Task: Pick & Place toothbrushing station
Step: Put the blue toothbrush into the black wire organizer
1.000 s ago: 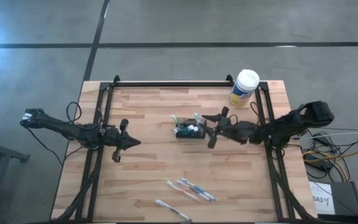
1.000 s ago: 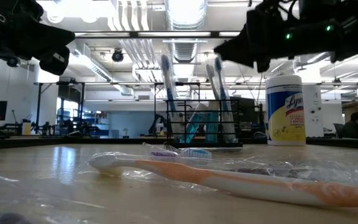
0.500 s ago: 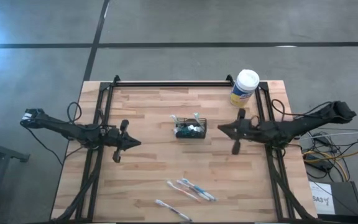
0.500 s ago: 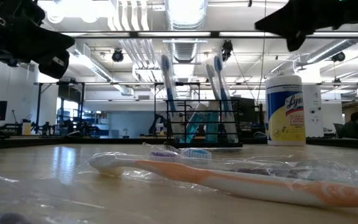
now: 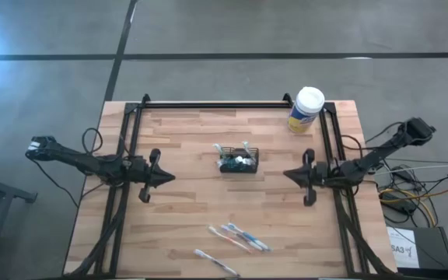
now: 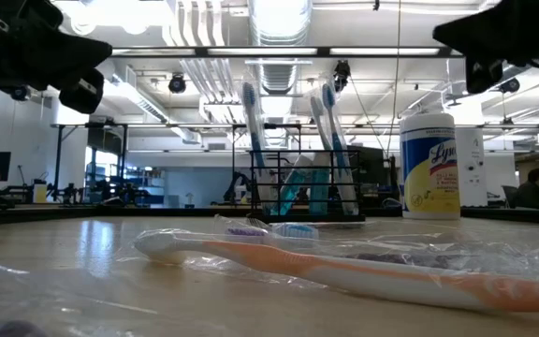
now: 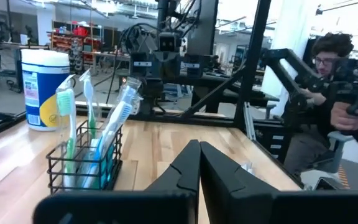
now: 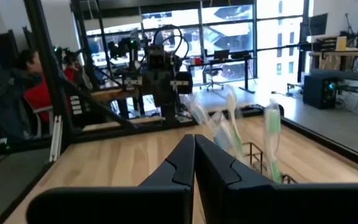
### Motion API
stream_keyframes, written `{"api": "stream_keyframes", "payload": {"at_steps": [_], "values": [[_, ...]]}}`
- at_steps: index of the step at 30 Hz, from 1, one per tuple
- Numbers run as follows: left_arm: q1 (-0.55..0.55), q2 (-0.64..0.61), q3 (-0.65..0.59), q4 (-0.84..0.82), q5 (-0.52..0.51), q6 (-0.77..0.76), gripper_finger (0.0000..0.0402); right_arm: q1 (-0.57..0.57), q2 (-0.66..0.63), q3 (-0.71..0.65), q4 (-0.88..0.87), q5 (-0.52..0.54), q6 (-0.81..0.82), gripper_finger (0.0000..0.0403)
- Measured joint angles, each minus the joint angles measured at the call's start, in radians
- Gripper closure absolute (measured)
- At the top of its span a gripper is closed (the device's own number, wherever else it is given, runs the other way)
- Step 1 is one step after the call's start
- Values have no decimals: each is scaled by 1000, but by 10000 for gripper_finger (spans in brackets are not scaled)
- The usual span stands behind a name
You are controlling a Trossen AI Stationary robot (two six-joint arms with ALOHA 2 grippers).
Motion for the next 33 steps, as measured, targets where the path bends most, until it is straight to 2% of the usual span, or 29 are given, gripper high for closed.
{"api": "stream_keyframes", "payload": {"at_steps": [7,20,23,26,30,33], "values": [[0,-17,0,5,-1,-5,391,42,-14,-80,107,27,-14,394],[0,-17,-1,-99,-14,-36,384,42,-8,-73,34,-11,19,394],[0,-18,-1,-98,-15,-55,386,42,23,24,-111,-56,42,394],[0,-21,-1,-84,-26,-35,392,44,90,190,-405,-57,121,394],[0,-24,4,-83,-44,-18,395,45,248,445,-800,-58,284,394],[0,-25,8,-82,-43,-28,392,45,393,612,-996,-59,389,394]]}}
